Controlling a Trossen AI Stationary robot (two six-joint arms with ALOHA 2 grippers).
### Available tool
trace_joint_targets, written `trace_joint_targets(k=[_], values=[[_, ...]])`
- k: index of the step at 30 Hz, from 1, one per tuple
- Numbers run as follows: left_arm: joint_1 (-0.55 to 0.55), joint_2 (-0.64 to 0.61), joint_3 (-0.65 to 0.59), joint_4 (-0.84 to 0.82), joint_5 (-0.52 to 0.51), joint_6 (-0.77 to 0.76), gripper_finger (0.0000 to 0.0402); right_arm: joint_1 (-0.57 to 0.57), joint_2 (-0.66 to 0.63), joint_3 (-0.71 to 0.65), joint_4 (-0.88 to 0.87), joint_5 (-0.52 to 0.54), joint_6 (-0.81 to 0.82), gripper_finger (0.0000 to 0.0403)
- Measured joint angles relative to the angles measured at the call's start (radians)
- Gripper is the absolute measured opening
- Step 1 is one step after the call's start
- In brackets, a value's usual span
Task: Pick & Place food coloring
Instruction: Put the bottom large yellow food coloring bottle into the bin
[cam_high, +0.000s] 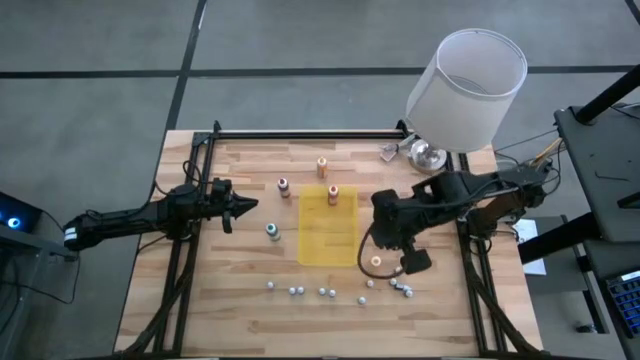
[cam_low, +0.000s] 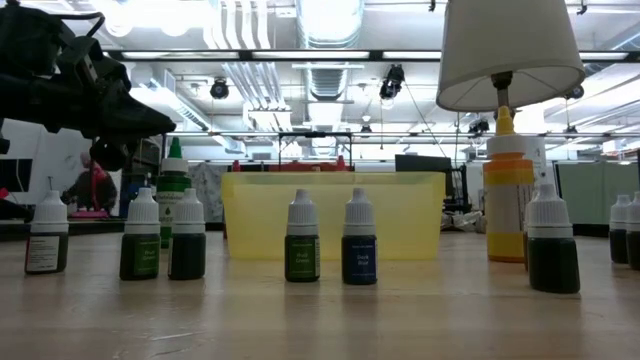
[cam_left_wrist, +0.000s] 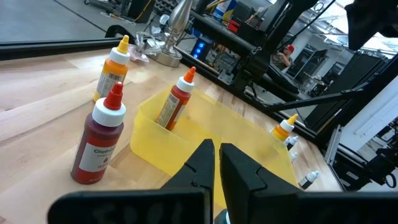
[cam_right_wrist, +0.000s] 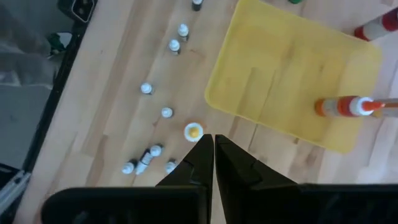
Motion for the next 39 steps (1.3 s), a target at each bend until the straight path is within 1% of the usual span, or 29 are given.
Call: trace_joint_targets(k=[5, 12, 22, 28, 31, 39], values=[[0.0, 0.0, 0.0, 0.0, 0.0, 0.0, 0.0, 0.026, 0.011, -0.009, -0.022, 0.0, 0.058, 0.0008], [0.0, 0.0, 0.0, 0.0, 0.0, 0.0, 0.0, 0.035, 0.007, -0.098, -0.023, 0.0, 0.032, 0.0008], [0.0, 0.0, 0.0, 0.0, 0.0, 0.0, 0.0, 0.034, -0.08, -0.317, 0.132, 0.0, -0.081, 0.0008], [0.0, 0.0, 0.0, 0.0, 0.0, 0.0, 0.0, 0.035, -0.095, -0.422, 0.195, -0.001, -0.098, 0.0008], [0.0, 0.0, 0.0, 0.0, 0.0, 0.0, 0.0, 0.035, -0.084, -0.447, 0.22, -0.001, -0.102, 0.0008], [0.0, 0.0, 0.0, 0.0, 0.0, 0.0, 0.0, 0.035, -0.045, -0.452, 0.257, -0.001, -0.114, 0.0008]])
